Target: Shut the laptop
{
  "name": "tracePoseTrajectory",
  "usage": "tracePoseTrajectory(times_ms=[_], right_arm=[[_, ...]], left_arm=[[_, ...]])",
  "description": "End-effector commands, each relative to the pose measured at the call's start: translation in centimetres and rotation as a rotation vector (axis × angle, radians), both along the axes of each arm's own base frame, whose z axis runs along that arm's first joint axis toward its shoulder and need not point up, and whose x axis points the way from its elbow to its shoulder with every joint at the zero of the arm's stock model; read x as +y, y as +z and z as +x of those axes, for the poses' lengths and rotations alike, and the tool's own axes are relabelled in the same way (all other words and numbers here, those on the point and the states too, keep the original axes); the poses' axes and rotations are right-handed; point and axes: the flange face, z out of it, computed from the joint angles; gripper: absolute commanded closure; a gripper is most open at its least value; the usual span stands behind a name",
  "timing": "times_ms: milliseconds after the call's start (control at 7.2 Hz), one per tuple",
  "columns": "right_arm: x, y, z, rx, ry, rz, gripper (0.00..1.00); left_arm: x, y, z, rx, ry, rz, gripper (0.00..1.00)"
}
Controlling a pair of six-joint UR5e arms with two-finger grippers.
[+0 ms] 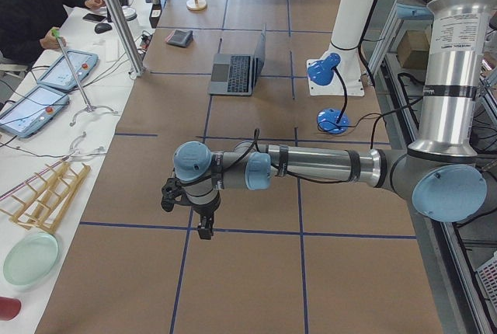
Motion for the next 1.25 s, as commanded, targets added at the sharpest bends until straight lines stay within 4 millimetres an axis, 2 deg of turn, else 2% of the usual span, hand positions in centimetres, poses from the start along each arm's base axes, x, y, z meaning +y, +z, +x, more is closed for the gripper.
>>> tracePoseTrajectory(times_ms=[0, 139, 417, 556, 694, 1111], right_arm=[[-0.1, -1.4, 0.1, 0.006, 0.002, 0.026, 0.0], [-0.1, -2.0, 0.0, 0.005, 0.001, 0.038, 0.0], [-0.3, -2.9, -0.3, -0.004, -0.005, 0.048, 0.0], [-1.3, -5.2, -0.2, -0.001, -0.004, 0.097, 0.0], [-1.0, -4.8, -0.3, 0.0, -0.004, 0.093, 0.0], [-0.8, -5.4, -0.3, -0.004, -0.004, 0.108, 0.0]], left_arm=[[-0.2, -1.0, 0.0, 0.004, -0.007, 0.023, 0.0], [-0.3, -1.5, 0.0, 0.006, -0.006, 0.034, 0.0], [-0.5, -5.9, 0.5, 0.071, -0.007, 0.097, 0.0], [-0.5, -7.8, 0.6, 0.086, -0.003, 0.132, 0.0], [-0.4, -9.9, 1.4, 0.106, -0.03, 0.124, 0.0], [1.9, -21.2, 10.7, 0.173, -0.081, 0.05, 0.0]])
